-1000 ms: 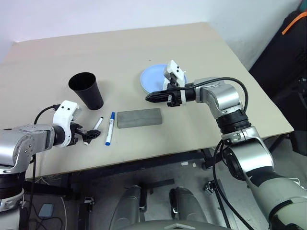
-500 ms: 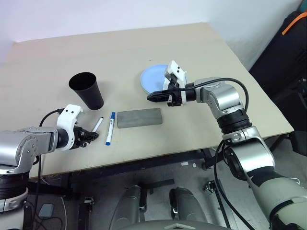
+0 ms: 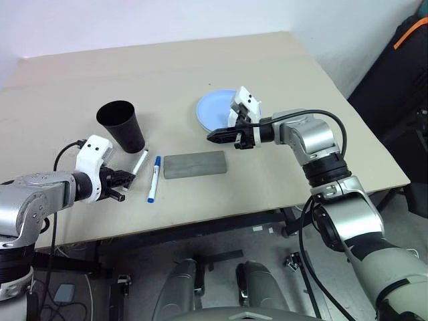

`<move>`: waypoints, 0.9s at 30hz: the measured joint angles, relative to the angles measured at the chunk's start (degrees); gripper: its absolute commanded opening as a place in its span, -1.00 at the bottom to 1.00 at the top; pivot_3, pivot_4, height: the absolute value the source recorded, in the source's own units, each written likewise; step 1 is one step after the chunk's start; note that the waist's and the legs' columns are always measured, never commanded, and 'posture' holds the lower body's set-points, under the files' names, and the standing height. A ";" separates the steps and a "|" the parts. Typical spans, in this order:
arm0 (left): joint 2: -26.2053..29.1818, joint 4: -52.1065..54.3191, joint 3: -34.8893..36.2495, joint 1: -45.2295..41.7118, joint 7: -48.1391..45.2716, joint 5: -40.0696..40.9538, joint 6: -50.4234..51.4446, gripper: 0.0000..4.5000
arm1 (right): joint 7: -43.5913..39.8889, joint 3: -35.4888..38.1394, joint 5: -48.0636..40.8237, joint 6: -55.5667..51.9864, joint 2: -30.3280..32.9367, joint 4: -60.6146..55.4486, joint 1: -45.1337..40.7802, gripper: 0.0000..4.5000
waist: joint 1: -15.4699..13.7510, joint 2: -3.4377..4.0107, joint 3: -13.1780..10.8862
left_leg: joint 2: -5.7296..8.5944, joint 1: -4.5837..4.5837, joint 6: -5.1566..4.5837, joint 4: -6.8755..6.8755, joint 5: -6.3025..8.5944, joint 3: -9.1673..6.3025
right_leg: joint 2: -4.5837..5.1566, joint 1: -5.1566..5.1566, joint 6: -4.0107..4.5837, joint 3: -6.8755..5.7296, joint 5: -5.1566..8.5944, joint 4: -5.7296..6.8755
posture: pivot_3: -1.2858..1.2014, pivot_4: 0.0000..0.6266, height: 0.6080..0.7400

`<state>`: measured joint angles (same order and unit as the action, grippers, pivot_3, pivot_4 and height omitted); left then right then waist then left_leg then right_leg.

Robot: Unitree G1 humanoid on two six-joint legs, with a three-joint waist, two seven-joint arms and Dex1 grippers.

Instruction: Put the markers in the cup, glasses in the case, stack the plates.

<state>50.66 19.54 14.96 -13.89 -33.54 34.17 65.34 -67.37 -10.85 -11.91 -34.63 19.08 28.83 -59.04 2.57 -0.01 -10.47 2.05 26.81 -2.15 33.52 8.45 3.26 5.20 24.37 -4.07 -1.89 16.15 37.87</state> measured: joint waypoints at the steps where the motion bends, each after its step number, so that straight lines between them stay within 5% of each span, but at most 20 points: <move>1: -0.59 0.57 0.78 0.52 -0.74 0.21 -2.12 -0.99 | -0.01 0.00 0.01 0.00 0.14 0.05 0.00 -1.00 | -0.03 0.00 0.00 | 0.00 0.03 0.00 0.00 0.00 0.00 | 0.00 0.01 0.00 -0.01 0.00 -0.01 | 0.03 -0.52 0.57; 16: -10.71 2.07 6.64 -1.88 -5.04 -0.97 -32.40 -0.99 | -2.70 0.80 -3.05 0.01 1.41 -5.66 2.02 -1.00 | -0.34 0.00 0.00 | 0.00 0.11 -0.01 0.28 0.01 -0.01 | 0.01 -0.08 -0.02 -0.06 -0.02 0.01 | 0.03 -0.52 0.57; 27: -17.03 -18.67 4.63 -16.04 -1.18 -11.11 -55.25 -0.99 | 0.19 2.80 -5.44 -0.49 3.01 -11.91 7.19 -1.00 | -0.60 -0.02 0.01 | 0.00 0.25 -0.04 0.56 0.00 -0.01 | 0.03 -0.11 -0.37 -0.12 -0.28 0.07 | 0.03 -0.52 0.57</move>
<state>33.63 0.86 19.59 -29.93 -34.71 23.07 10.09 -67.18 -8.05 -17.35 -35.12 22.09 16.93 -51.85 1.97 -0.03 -10.46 2.05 27.05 -2.19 34.08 8.45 3.25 5.23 24.25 -4.43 -2.00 15.87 37.95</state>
